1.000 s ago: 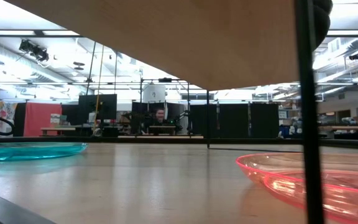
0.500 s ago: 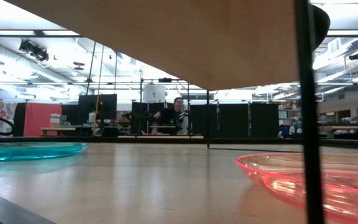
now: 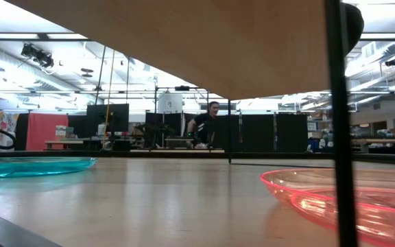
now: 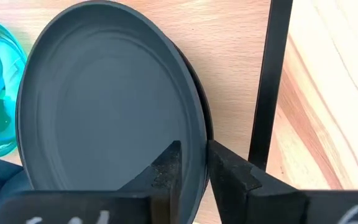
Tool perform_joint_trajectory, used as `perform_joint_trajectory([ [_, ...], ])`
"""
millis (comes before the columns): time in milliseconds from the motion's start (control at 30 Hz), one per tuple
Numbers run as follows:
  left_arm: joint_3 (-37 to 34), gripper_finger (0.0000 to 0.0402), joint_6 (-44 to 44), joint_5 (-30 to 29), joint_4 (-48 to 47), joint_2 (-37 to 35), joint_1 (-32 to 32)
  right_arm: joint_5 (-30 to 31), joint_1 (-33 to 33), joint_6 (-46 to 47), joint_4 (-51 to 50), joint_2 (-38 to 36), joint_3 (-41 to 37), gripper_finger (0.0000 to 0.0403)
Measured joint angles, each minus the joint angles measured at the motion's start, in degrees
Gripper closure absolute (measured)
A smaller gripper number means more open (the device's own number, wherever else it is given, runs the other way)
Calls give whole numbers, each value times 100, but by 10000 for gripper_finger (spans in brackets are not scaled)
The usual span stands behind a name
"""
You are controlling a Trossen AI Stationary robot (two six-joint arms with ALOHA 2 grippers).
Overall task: Place and stack plates onto a shelf
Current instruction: Stack the top black plate on top of the black plate on the shelf, then stack the black plate on top of the black plate on the shelf
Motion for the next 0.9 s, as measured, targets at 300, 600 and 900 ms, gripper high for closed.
perform_joint_trajectory([
  [300, 0, 244, 2, 0, 0, 0, 0, 0, 0, -17, 4, 0, 0, 267],
  [600, 0, 244, -2, 0, 0, 0, -2, 1, 0, -20, 4, 0, 0, 243],
  [900, -2, 244, -2, 0, 0, 0, 0, 0, 0, -20, 2, 0, 0, 244],
])
